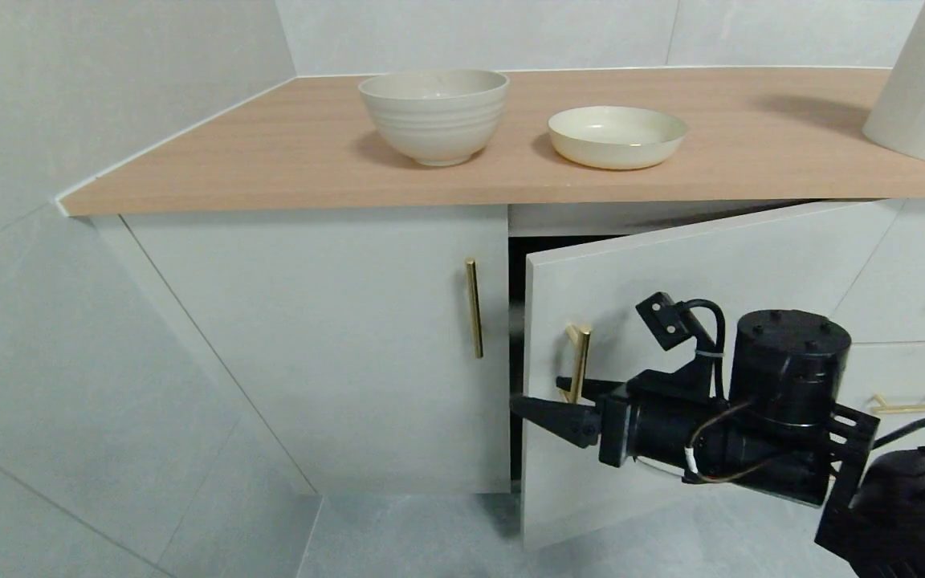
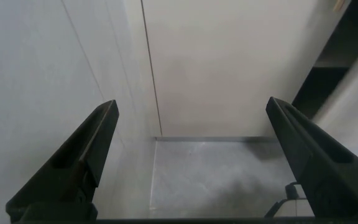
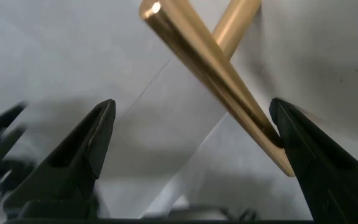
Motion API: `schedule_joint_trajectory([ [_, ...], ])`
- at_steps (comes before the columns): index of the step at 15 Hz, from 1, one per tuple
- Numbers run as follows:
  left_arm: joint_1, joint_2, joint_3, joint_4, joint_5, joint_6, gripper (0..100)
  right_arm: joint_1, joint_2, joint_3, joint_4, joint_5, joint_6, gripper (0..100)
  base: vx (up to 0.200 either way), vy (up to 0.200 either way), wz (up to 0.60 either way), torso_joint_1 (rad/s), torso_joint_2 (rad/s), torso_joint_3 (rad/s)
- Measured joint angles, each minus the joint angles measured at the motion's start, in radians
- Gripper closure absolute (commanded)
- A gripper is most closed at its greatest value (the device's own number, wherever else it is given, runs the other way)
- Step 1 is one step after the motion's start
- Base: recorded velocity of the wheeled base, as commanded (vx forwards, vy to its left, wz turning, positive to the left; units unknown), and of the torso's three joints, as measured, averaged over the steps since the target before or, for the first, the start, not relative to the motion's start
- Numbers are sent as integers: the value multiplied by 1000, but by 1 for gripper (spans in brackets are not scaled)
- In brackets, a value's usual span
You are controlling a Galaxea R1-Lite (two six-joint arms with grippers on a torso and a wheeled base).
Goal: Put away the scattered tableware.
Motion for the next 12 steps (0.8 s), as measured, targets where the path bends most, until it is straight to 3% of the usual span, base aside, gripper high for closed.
schedule_joint_trajectory([
  [2, 0, 0, 0, 0, -1, 25, 0, 1, -54, 62, 4, 9, 3, 0, 0, 0, 0, 0, 0, 0],
  [4, 0, 0, 0, 0, 0, -2, 0, 2, -95, 105, -4, 11, 2, 0, 0, 0, 0, 0, 0, 0],
  [12, 0, 1, -33, -4, -23, 0, 0, 30, -206, 233, -3, 6, -2, 0, 0, 0, 0, 0, 0, 0],
])
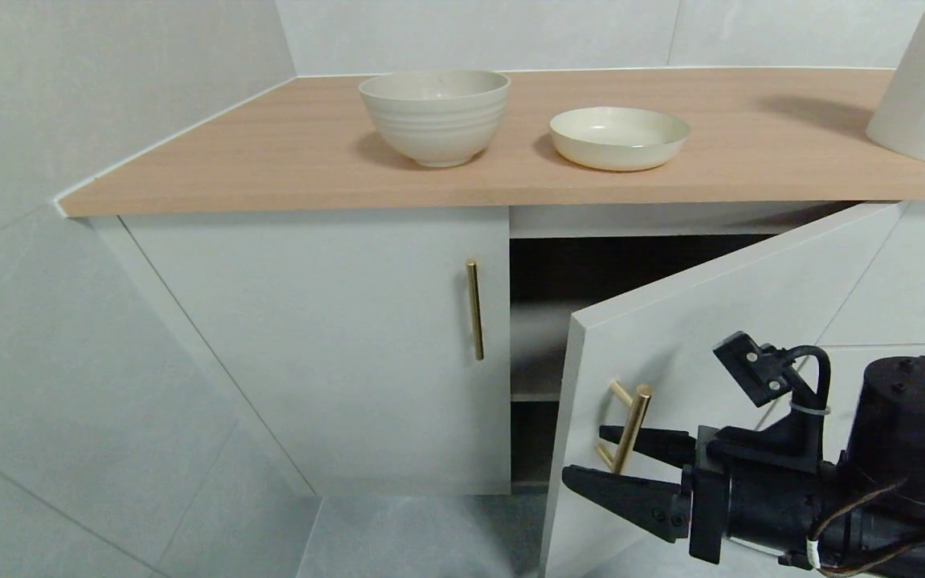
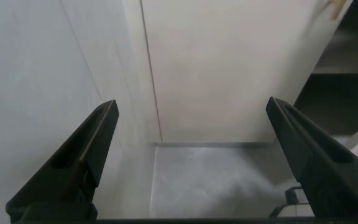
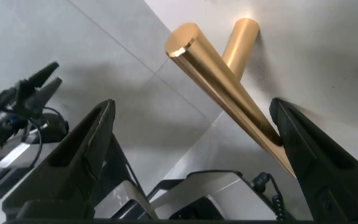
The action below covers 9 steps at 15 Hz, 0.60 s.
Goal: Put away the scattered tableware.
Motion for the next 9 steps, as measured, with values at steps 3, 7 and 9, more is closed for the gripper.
schedule_joint_trajectory([
  [3, -3, 53, -197, 75, -173, -3, 0, 3, -8, 31, -7, 1, -4, 0, 0, 0, 0, 0, 0, 0],
  [7, -8, 373, -442, 118, -434, -51, 0, 3, -9, 45, -1, 2, -6, 0, 0, 0, 0, 0, 0, 0],
  [9, -35, 606, -547, 93, -508, -71, 0, 3, 2, 39, -10, 3, -24, 0, 0, 0, 0, 0, 0, 0],
])
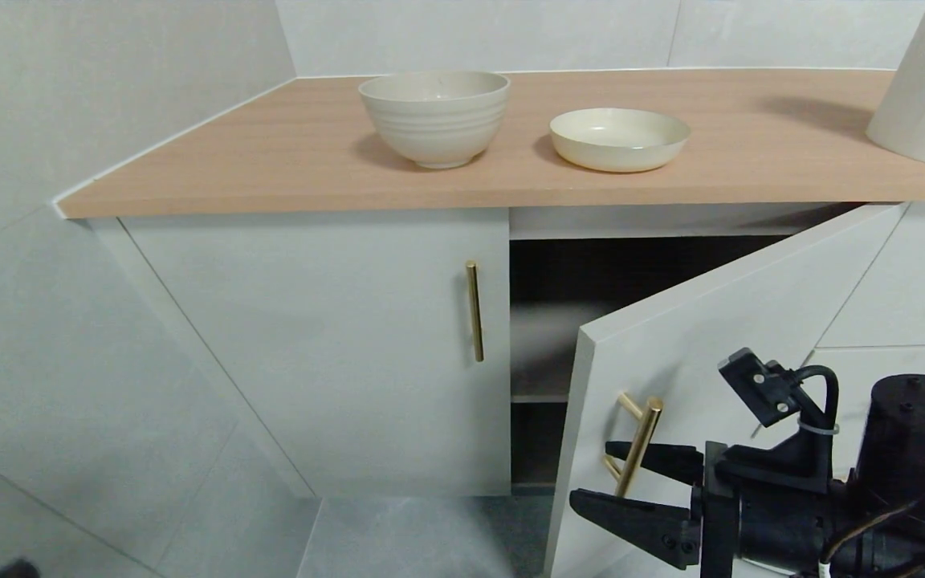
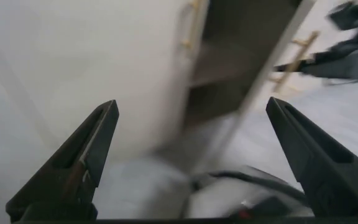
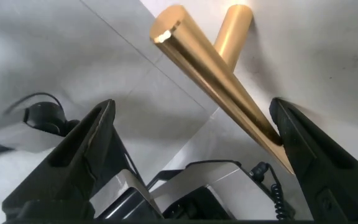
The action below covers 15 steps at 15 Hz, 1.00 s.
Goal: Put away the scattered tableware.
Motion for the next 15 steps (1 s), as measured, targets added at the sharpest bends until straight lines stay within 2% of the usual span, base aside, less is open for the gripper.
schedule_joint_trajectory([
  [2, -72, 229, -68, -93, -43, -36, 0, 0, 14, -5, -29, 0, -23, 0, 0, 0, 0, 0, 0, 0],
  [4, -210, 433, -106, -215, -60, -85, 0, 0, 22, -5, -37, 0, -25, 0, 0, 0, 0, 0, 0, 0],
  [6, -352, 604, -123, -374, -40, -123, 0, 0, 34, -6, -44, 1, -29, 0, 0, 0, 0, 0, 0, 0],
  [8, -481, 764, -118, -566, 14, -153, 0, 0, 46, -2, -43, 0, -27, 0, 0, 0, 0, 0, 0, 0],
  [9, -524, 835, -110, -630, 28, -159, 0, 0, 53, 0, -43, -1, -28, 0, 0, 0, 0, 0, 0, 0],
  [11, -559, 965, -102, -782, 50, -168, 0, 0, 61, 2, -41, -1, -27, 0, 0, 0, 0, 0, 0, 0],
  [13, -590, 1067, -101, -910, 90, -207, 0, 0, 63, 4, -40, -1, -27, 0, 0, 0, 0, 0, 0, 0],
  [14, -612, 1103, -109, -938, 113, -227, 0, 0, 63, 5, -40, -1, -27, 0, 0, 0, 0, 0, 0, 0],
  [15, -629, 1131, -119, -948, 127, -235, 100, 0, 63, 6, -40, 0, -27, 0, 0, 0, 0, 0, 0, 0],
])
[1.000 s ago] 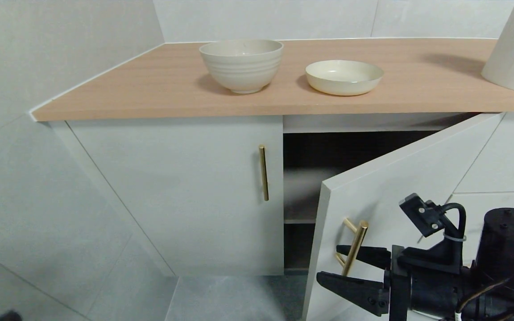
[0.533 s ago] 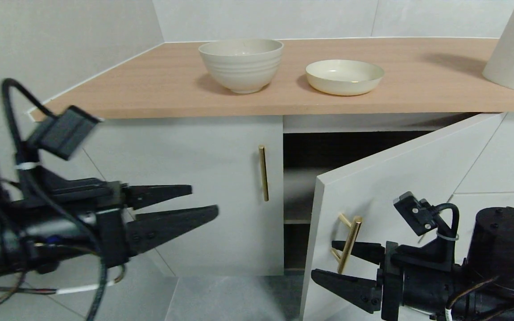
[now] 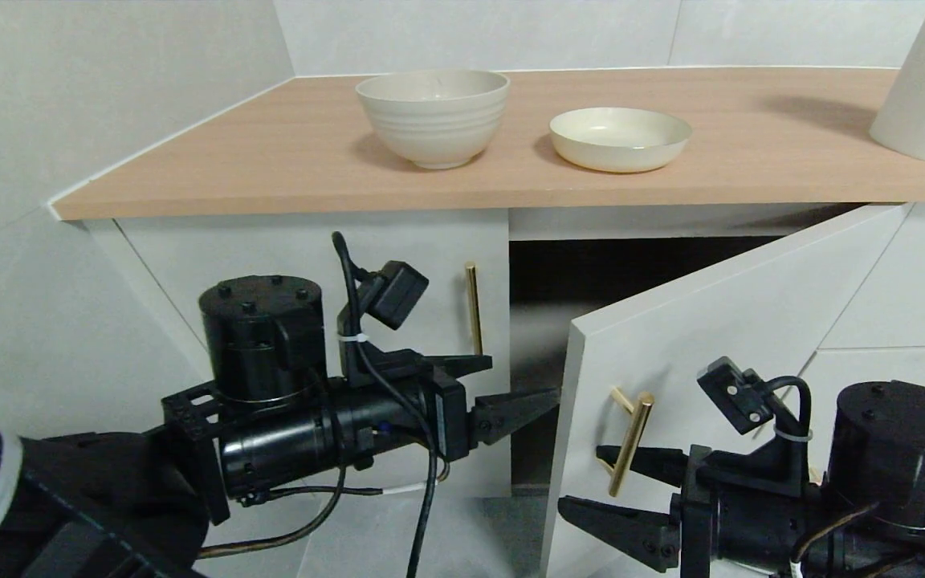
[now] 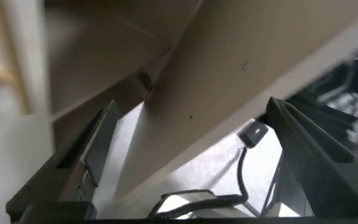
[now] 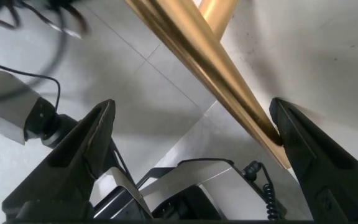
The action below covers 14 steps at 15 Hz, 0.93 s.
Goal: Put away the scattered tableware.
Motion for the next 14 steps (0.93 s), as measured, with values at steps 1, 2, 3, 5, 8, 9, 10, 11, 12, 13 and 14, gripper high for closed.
schedule_joint_trajectory([
  [1, -17, 24, -16, -3, 11, -1, 100, 0, 0, 1, 0, -2, 0, 0, 0, 0, 0, 0, 0, 0],
  [2, -28, 40, -29, -8, 11, 0, 100, 0, 0, 1, -1, -6, -1, 0, 0, 0, 0, 0, 0, 0],
  [3, -35, 53, -44, -15, 19, -1, 100, 0, 0, 3, 0, -5, 0, 0, 0, 0, 0, 0, 0, 0],
  [5, -40, 78, -71, -18, 46, 0, 100, 1, -1, 9, -1, 2, 0, 0, 0, 0, 0, 0, 0, 0],
  [8, -41, 96, -96, -15, 146, 1, 100, 0, -1, 10, -1, 0, 0, 0, 0, 0, 0, 0, 0, 0],
  [9, -41, 101, -109, -18, 154, 1, 100, 0, -1, 10, 0, -1, 0, 0, 0, 0, 0, 0, 0, 0],
  [10, -39, 109, -116, -17, 154, 1, 100, 0, -1, 10, 0, -2, 0, 0, 0, 0, 0, 0, 0, 0],
  [11, -39, 119, -122, -20, 155, 3, 100, 0, -1, 10, 0, -1, 0, 0, 0, 0, 0, 0, 0, 0],
  [12, -41, 129, -124, -41, 151, 5, 100, 0, -1, 10, 0, -2, 0, 0, 0, 0, 0, 0, 0, 0],
  [13, -41, 141, -123, -90, 134, 5, 100, 0, -1, 10, 0, -3, 0, 0, 0, 0, 0, 0, 0, 0],
  [14, -45, 157, -112, -143, 100, 4, 100, -1, -2, 10, -1, -3, 0, 0, 0, 0, 0, 0, 0, 0],
])
